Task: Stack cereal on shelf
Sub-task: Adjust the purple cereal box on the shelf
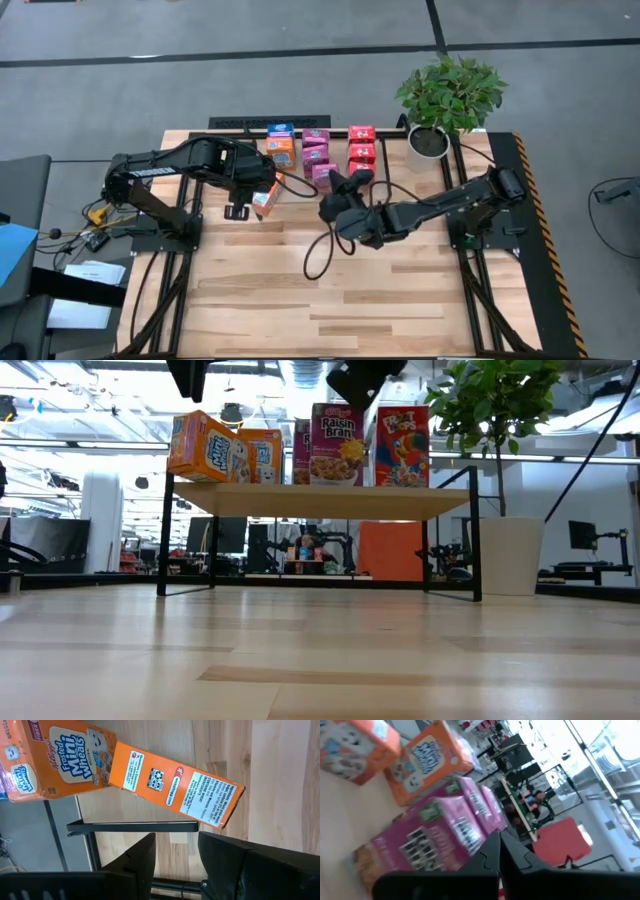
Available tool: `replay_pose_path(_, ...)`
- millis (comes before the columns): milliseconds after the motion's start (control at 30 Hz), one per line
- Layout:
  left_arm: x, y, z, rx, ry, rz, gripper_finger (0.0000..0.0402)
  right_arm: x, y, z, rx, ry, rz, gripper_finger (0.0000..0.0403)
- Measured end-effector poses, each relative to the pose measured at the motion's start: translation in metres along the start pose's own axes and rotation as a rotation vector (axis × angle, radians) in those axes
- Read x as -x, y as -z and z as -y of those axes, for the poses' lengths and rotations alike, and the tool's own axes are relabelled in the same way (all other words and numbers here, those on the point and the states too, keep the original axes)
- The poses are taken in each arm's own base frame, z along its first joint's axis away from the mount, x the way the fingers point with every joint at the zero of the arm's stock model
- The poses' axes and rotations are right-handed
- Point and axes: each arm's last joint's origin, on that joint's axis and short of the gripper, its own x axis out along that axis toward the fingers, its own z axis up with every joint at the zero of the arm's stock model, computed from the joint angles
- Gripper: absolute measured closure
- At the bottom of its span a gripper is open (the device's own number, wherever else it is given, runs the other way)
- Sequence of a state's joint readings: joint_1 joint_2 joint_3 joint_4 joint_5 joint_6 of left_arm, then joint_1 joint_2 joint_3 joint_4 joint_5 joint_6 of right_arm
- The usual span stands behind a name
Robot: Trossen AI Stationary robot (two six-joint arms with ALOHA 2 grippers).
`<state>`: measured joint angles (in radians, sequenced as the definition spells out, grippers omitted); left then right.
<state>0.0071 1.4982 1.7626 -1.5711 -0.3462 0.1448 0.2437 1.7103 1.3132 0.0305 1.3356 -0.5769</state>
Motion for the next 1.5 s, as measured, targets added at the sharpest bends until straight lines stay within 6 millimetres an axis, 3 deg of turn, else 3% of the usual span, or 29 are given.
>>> replay_pose_path(333,0.0,0.0,0.0,-0.002,0.0,0.001,0.0262,0.0,0.006,-0.008,-0.111,-0.106,0.02,0.0386)
replay_pose_path(700,0.0,0.0,0.0,-0.005,0.0,0.0,0.0262,0.003,0.004,-0.01,-0.095,-0.203,0.069,0.0384)
replay_pose_path(967,0.0,0.0,0.0,-0.005,0.0,0.0,0.0262,0.025,0.002,-0.008,-0.025,-0.05,0.033,0.0395)
replay_pose_path(1500,0.0,0.0,0.0,-0.001,0.0,0.0,0.0262,0.006,0.022,-0.009,-0.097,-0.015,-0.067,0.0391)
